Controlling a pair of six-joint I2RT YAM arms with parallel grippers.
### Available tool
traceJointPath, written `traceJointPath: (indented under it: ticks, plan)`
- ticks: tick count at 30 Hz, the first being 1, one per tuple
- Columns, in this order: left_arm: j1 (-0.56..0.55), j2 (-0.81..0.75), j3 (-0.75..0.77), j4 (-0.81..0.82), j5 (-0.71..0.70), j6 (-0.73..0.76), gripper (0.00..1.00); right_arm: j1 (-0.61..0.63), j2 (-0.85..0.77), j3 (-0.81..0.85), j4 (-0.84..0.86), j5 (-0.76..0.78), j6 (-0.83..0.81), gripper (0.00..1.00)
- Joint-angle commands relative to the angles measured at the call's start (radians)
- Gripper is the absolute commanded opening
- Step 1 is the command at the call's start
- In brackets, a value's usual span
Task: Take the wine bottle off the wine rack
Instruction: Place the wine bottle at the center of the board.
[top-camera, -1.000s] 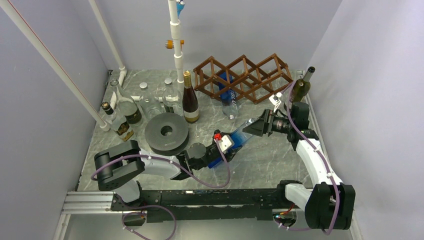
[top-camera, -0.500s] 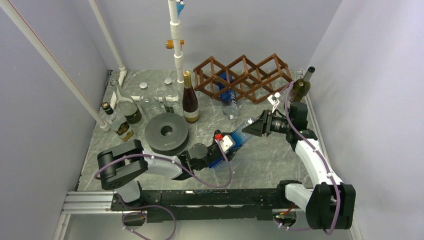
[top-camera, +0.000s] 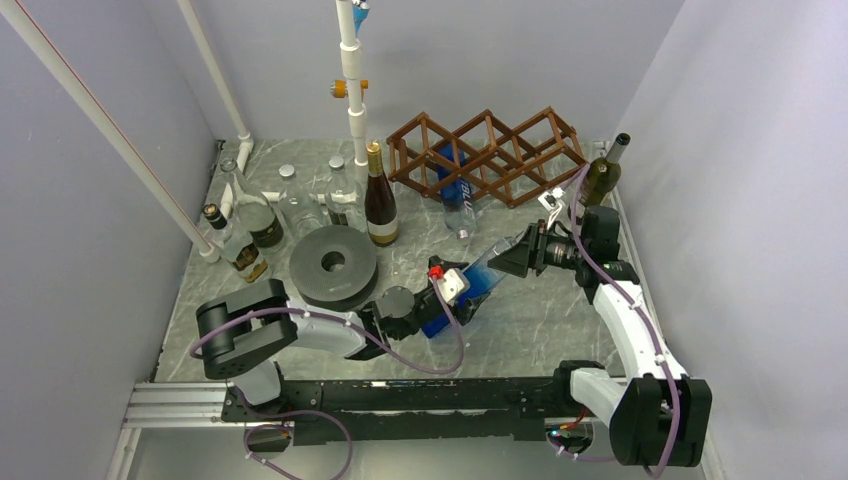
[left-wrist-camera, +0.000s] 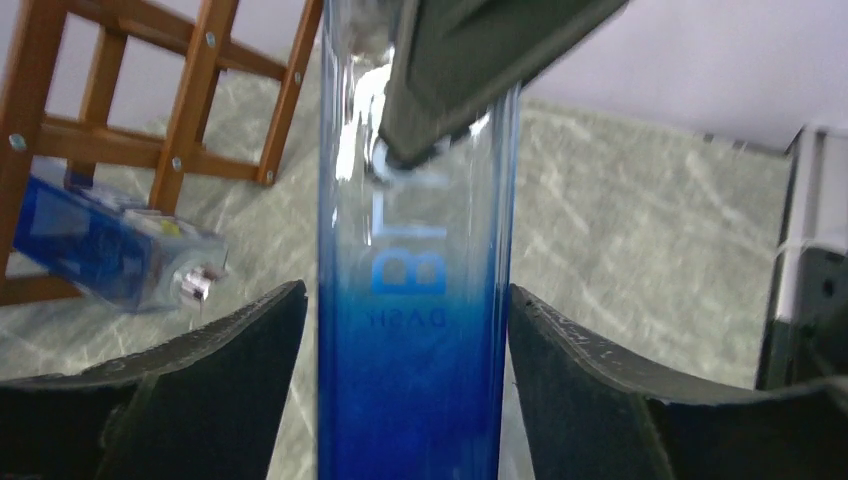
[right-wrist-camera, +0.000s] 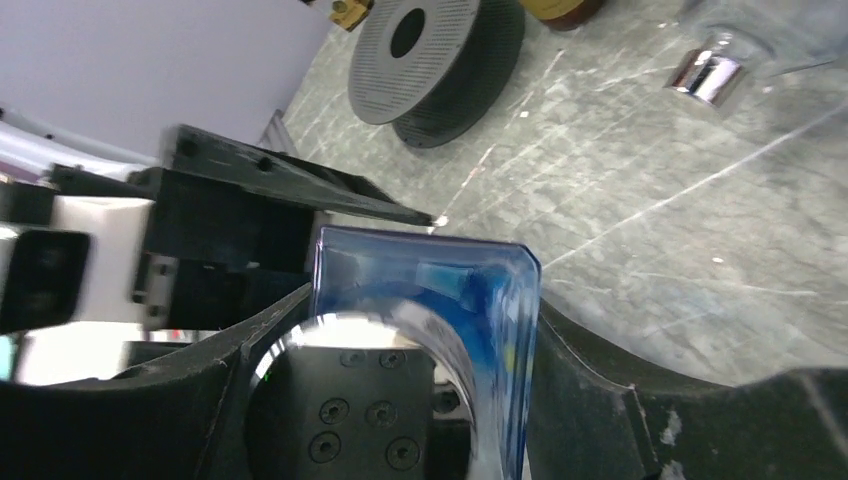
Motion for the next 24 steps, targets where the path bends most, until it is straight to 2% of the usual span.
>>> traceJointPath:
  ticks: [1,4,7,13,24]
  plan:
    - [-0.009,-0.024,0.059,0.212,0.037,-0.074,0.84,-0.033,-0.035,0.068,0.026,-0.036,-0.079,0.00]
    - [-0.009,-0.031,0.048,0.212,0.037,-0.114,0.93,-0.048,-0.044,0.085,-0.001,-0.036,-0.100,0.00]
    - [-0.009,-0.057,0.035,0.187,0.044,-0.116,0.96,-0.070,-0.052,0.093,-0.015,-0.037,-0.114,0.00]
    - [-0.009,-0.164,-0.008,0.036,0.058,-0.139,0.99,-0.145,-0.078,0.145,-0.108,-0.046,-0.204,0.00]
    - [-0.009,-0.379,-0.111,-0.215,-0.026,-0.211,0.99,-0.293,-0.076,0.300,-0.413,-0.053,-0.563,0.00]
